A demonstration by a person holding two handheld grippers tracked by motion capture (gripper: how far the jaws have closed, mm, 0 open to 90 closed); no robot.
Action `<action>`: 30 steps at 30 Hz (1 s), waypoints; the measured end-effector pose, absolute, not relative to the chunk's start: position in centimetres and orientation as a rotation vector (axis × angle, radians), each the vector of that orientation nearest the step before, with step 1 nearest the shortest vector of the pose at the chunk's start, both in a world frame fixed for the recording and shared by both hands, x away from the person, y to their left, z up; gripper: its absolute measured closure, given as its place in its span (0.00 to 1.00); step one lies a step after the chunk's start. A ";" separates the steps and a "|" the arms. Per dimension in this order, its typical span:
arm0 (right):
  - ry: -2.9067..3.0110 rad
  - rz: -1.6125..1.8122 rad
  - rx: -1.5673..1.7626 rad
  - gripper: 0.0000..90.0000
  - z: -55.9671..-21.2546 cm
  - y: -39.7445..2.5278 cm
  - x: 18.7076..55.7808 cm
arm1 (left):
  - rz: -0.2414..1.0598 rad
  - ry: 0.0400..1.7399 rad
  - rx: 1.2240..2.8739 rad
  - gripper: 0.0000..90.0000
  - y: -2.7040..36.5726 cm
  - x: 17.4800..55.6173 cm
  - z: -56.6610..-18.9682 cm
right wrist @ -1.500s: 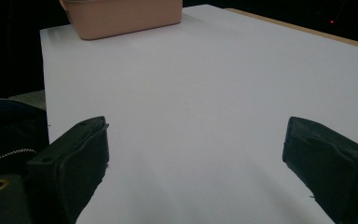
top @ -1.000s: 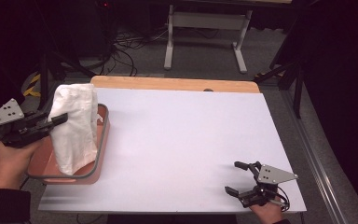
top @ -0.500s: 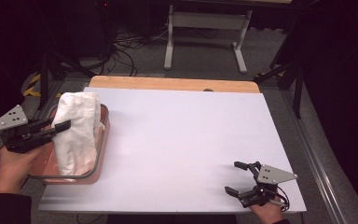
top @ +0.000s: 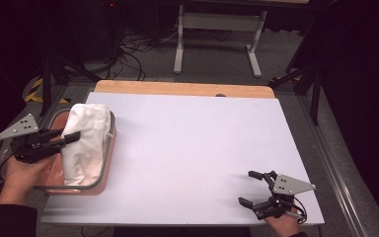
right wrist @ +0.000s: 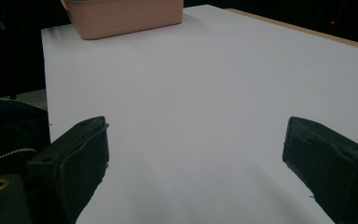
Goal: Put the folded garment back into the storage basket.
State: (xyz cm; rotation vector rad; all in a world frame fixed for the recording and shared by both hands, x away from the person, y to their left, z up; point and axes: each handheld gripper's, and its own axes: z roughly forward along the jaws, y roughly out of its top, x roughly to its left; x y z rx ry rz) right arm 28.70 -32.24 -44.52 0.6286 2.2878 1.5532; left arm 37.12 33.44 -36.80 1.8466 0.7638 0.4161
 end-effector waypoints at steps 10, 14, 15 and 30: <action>2.288 1.553 0.628 0.08 -44.5 -32.2 28.7 | 0.364 0.838 1.879 0.76 33.7 37.6 -37.7; 2.289 1.556 0.631 0.08 -44.6 -32.2 28.7 | 0.347 0.884 1.906 0.76 33.7 38.1 -38.2; 2.289 1.555 0.631 0.08 -44.6 -32.2 28.7 | 0.342 0.885 1.912 0.76 33.6 38.2 -38.2; 2.288 1.556 0.630 0.08 -44.5 -32.2 28.7 | 0.325 0.941 1.955 0.76 32.6 39.3 -38.2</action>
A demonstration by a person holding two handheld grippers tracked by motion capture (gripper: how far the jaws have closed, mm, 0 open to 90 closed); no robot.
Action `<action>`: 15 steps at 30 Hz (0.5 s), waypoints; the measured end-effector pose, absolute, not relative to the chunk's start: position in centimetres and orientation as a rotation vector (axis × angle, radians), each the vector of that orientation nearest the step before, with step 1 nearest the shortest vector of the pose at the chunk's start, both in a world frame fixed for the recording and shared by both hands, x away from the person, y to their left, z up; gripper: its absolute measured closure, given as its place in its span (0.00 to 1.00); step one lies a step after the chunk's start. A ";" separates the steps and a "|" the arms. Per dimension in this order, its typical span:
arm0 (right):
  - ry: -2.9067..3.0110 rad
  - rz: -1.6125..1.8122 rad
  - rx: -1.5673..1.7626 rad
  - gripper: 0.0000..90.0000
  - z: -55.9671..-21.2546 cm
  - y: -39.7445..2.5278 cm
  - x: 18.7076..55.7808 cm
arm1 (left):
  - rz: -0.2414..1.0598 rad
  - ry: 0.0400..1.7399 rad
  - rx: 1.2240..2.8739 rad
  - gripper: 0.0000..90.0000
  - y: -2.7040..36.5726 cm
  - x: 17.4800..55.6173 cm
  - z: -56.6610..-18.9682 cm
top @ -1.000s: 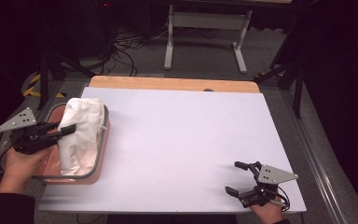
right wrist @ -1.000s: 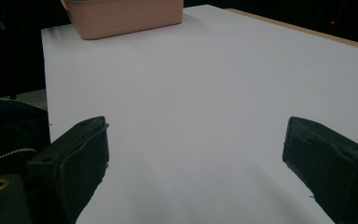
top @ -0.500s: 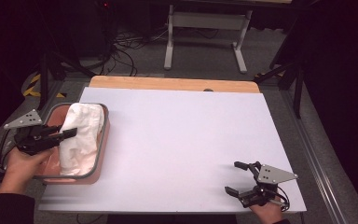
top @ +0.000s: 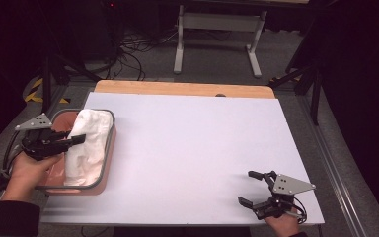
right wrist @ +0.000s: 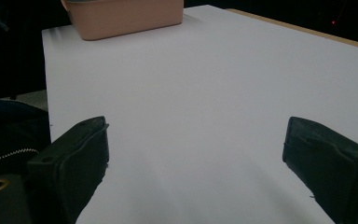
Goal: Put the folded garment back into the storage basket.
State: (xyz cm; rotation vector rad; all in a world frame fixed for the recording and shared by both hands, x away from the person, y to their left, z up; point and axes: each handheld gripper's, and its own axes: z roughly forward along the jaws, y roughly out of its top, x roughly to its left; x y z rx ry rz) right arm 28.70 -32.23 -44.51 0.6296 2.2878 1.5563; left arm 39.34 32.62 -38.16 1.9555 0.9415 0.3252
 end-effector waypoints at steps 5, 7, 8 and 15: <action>2.289 1.556 0.630 0.08 -44.5 -32.2 28.7 | 0.321 0.985 1.960 0.75 32.6 39.7 -38.4; 2.289 1.556 0.627 0.08 -44.5 -32.2 28.7 | 0.312 0.999 1.956 0.75 32.7 39.8 -38.4; 2.287 1.556 0.625 0.08 -44.5 -32.2 28.7 | 0.302 0.995 1.957 0.75 32.8 39.9 -38.5; 2.289 1.552 0.624 0.08 -44.5 -32.2 28.7 | 0.315 1.033 1.971 0.74 32.6 40.2 -38.6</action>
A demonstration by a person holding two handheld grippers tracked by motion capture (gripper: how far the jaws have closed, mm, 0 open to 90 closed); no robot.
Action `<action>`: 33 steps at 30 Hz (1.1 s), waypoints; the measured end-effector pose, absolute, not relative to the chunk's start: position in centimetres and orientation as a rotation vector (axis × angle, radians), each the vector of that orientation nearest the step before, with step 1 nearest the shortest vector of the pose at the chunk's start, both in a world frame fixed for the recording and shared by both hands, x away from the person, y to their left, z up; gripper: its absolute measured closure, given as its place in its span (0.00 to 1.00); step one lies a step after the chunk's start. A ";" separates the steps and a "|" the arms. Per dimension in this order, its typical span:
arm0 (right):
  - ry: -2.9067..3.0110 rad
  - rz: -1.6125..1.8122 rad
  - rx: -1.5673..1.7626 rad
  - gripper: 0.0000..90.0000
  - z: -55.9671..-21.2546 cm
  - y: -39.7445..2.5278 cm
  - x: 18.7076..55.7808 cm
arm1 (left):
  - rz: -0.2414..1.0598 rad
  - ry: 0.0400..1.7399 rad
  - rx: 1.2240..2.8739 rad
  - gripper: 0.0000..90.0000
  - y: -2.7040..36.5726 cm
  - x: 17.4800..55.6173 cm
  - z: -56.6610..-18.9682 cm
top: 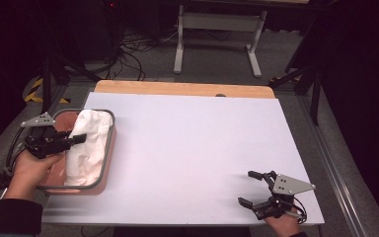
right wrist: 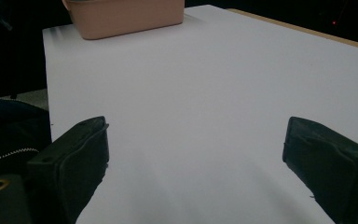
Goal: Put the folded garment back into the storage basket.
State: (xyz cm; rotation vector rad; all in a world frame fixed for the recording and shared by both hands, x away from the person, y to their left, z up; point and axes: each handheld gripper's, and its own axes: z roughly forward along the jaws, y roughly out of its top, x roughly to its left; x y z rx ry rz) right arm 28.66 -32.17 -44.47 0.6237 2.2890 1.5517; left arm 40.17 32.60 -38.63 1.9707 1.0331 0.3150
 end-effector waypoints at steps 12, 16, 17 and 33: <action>2.288 1.551 0.604 0.09 -44.3 -32.1 28.5 | 0.323 1.144 2.003 0.68 32.1 41.5 -39.1; 2.287 1.546 0.604 0.09 -44.3 -32.2 28.4 | 0.374 1.155 1.975 0.50 32.5 41.2 -38.8; 2.284 1.551 0.605 0.09 -44.3 -32.2 28.4 | 0.374 1.155 1.975 0.44 32.5 41.2 -38.8; 2.283 1.548 0.602 0.09 -44.3 -32.1 28.5 | 0.396 1.033 1.855 0.14 31.2 39.8 -37.1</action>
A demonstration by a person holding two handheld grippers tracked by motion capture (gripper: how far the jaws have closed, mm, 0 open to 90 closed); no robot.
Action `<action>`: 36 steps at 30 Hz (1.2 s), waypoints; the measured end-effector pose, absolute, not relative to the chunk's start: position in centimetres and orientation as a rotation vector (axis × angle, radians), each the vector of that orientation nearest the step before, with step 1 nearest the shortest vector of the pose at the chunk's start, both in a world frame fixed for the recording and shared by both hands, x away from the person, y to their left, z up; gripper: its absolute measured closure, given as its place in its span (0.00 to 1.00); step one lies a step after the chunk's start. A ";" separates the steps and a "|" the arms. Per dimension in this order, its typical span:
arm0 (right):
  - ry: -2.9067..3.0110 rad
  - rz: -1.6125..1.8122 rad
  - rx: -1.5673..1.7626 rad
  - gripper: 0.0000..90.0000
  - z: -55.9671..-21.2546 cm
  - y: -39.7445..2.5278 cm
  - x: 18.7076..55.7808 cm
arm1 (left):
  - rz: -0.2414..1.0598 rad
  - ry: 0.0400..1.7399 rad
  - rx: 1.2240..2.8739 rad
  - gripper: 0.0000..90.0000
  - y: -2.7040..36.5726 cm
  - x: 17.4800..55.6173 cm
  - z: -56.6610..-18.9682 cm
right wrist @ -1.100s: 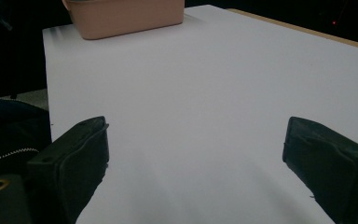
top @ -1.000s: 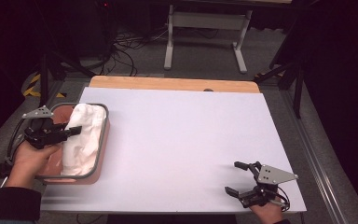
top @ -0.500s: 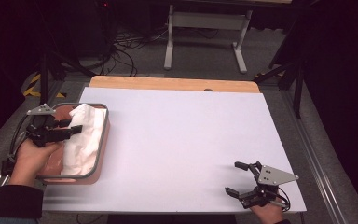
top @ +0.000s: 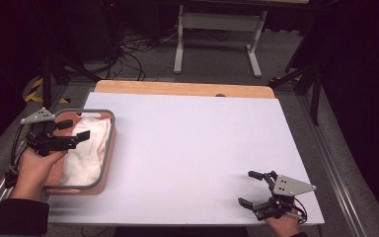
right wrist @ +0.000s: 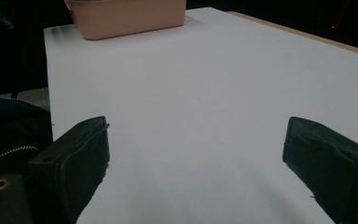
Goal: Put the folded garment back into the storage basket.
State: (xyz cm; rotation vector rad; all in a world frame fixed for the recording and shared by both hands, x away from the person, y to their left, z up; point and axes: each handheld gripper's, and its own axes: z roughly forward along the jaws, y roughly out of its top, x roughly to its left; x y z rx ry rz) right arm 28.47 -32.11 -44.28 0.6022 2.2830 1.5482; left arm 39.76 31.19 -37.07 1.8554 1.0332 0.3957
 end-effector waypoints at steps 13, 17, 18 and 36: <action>2.272 1.549 0.614 0.09 -44.2 -32.3 28.5 | 0.463 0.826 1.808 0.03 27.0 36.7 -33.9; 2.268 1.550 0.615 0.08 -44.2 -32.4 28.5 | 0.443 0.778 1.781 0.03 26.0 35.9 -33.4; 2.267 1.550 0.616 0.08 -44.2 -32.4 28.5 | 0.442 0.769 1.776 0.02 25.9 35.8 -33.4; 2.267 1.552 0.611 0.08 -44.2 -32.5 28.5 | 0.352 0.609 1.760 0.01 20.2 33.4 -33.6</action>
